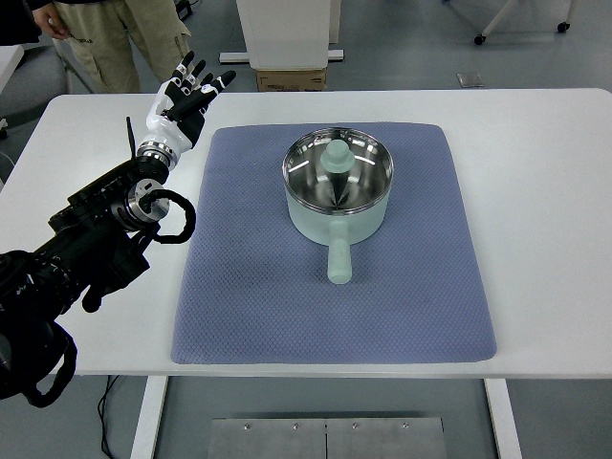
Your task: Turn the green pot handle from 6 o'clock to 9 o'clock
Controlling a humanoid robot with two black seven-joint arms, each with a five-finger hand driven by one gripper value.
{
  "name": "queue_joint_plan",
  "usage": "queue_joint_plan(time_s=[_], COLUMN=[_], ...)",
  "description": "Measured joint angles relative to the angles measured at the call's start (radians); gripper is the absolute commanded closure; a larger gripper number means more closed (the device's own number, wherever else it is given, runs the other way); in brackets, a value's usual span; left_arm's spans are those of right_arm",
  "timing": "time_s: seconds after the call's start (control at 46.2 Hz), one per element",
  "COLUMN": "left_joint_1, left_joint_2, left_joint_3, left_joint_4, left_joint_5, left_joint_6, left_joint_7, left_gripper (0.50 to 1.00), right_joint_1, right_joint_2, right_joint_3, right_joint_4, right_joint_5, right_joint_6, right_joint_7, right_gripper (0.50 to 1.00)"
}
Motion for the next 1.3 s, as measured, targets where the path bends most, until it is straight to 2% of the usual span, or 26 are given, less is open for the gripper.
queue_joint_plan(time_s=[0.455, 0.758, 1.299], left_joint_1=[-0.004, -0.01, -0.059], left_joint_2=[0.0, 0.0, 0.223], left_joint_3=[0.004, 0.005, 0.003], left_joint_4=[0.0, -0.02, -0.365], left_joint_5=[0.005, 0.15, 0.376], left_joint_6=[-0.003, -0.012, -0.01], left_joint_7=[0.001, 0.001, -0.01], left_gripper=[0.5, 0.5, 0.5], right_joint_1=[0.0, 0.0, 0.0], right_joint_2=[0.0, 0.0, 0.0], right_joint_3=[0.0, 0.0, 0.0], right_joint_4=[0.0, 0.0, 0.0], right_joint_5=[0.0, 0.0, 0.0], right_joint_6=[0.0, 0.0, 0.0], right_joint_7=[0.0, 0.0, 0.0], right_gripper=[0.5, 0.5, 0.5])
